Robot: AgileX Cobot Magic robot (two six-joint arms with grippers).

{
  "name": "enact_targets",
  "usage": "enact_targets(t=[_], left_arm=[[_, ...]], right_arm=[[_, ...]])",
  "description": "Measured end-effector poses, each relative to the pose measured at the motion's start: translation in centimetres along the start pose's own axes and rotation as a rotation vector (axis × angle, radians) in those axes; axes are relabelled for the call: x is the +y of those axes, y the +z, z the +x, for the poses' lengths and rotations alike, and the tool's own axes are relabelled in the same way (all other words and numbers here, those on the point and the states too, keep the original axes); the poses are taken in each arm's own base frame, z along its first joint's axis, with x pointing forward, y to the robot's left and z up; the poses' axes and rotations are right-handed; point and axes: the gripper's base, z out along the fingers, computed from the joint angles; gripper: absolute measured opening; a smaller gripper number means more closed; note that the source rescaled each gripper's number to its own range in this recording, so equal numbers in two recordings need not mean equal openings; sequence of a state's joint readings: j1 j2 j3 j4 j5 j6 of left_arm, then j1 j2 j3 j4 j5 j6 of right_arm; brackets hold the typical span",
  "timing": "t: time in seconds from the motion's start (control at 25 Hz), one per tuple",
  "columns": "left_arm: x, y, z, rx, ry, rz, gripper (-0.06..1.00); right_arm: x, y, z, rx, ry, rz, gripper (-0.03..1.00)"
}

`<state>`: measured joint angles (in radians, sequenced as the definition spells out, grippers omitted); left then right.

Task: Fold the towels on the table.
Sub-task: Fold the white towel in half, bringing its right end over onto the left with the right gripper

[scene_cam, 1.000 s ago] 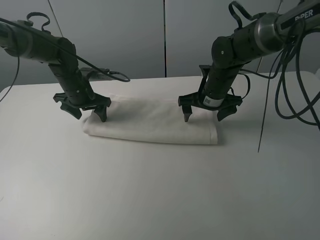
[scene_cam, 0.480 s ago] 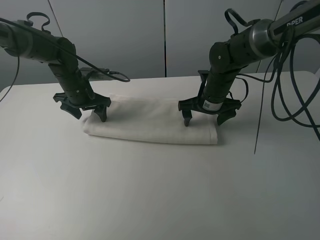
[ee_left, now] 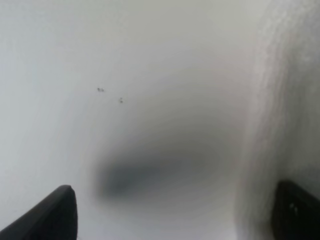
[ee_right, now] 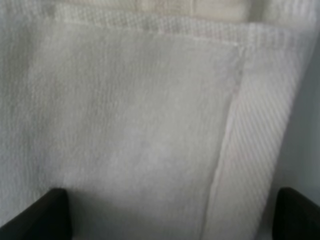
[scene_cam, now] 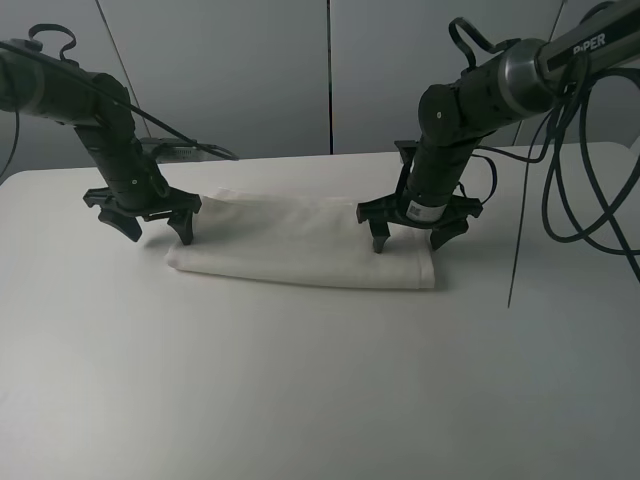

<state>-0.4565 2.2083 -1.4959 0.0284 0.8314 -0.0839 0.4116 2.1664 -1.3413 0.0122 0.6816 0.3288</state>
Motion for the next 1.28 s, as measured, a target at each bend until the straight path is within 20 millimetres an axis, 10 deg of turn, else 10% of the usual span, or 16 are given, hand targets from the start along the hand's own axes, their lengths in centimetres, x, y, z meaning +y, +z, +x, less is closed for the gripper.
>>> enact_targets(t=[0.72, 0.88, 1.0, 1.28], left_arm=[[-0.21, 0.67, -0.08, -0.002, 0.011, 0.021, 0.99], [-0.21, 0.75, -0.08, -0.002, 0.011, 0.021, 0.99], [-0.28, 0.75, -0.12, -0.006, 0.006, 0.029, 0.99], [-0.30, 0.75, -0.14, -0.008, 0.006, 0.030, 0.99]], right_arm=[[0.02, 0.50, -0.08, 0.010, -0.012, 0.004, 0.85], [0.11, 0.60, -0.12, 0.005, -0.030, -0.006, 0.52], [0.61, 0.67, -0.06, 0.003, -0.039, -0.039, 0.05], [0.76, 0.70, -0.07, 0.012, -0.082, -0.095, 0.05]])
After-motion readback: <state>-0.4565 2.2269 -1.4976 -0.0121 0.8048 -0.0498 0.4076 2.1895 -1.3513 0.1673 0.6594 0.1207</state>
